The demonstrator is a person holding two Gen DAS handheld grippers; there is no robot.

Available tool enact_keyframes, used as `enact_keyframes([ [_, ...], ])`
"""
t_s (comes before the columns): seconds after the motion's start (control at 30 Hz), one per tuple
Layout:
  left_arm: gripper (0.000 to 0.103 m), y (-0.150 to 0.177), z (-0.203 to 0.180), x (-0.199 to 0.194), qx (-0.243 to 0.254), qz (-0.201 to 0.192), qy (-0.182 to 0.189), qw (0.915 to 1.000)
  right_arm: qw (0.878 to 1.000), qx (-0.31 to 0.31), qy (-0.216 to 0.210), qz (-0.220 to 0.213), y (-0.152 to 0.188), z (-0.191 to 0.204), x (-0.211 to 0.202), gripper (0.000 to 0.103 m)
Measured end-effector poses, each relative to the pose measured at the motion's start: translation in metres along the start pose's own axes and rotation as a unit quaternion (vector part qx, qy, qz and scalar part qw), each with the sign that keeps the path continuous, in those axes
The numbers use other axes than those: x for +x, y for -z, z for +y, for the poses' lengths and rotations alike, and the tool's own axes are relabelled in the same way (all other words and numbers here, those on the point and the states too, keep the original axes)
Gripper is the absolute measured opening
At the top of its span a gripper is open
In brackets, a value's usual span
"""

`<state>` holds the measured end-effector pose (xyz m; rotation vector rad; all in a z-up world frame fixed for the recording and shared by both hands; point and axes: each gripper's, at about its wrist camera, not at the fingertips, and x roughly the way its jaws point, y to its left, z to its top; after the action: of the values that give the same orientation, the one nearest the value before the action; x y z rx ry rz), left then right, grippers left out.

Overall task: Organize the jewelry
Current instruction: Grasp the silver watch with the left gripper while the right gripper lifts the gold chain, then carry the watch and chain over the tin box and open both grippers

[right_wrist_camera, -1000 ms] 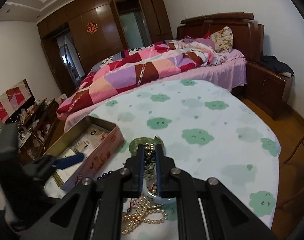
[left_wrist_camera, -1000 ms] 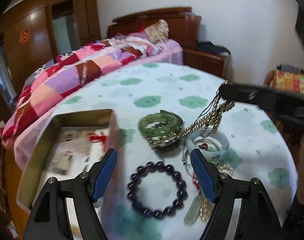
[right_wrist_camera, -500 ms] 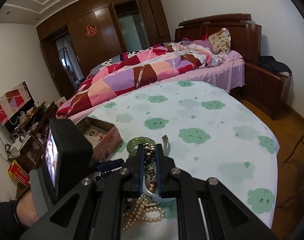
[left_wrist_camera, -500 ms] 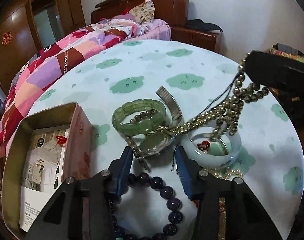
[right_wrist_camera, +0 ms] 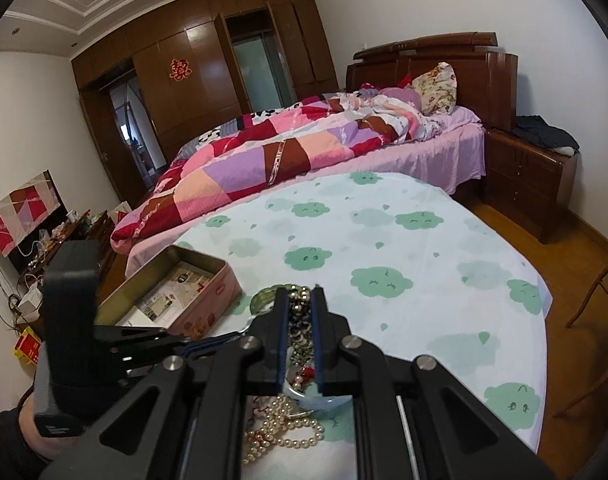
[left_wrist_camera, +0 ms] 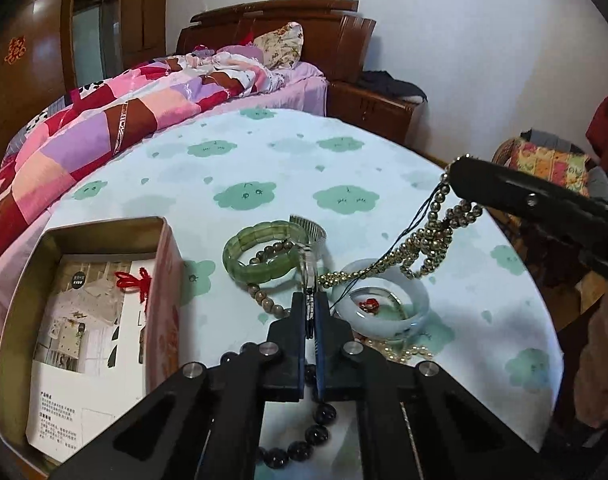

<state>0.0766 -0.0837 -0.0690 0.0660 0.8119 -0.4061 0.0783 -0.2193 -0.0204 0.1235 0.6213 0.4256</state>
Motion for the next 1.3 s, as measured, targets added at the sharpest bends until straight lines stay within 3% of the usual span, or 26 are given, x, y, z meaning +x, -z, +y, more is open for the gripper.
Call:
enact_keyframes([
  [0.73,0.002,-0.013,0.026,-0.098,-0.032,-0.106,0.009,0.9938,0.998,-0.045,-0.021,-0.043,-0.038,0.034,-0.029,0.012],
  [1.3,0.002,-0.025,0.065,-0.154,-0.052,-0.168,-0.023,0.9842,0.993,-0.099,-0.052,-0.045,-0.060,0.078,-0.023,0.012],
])
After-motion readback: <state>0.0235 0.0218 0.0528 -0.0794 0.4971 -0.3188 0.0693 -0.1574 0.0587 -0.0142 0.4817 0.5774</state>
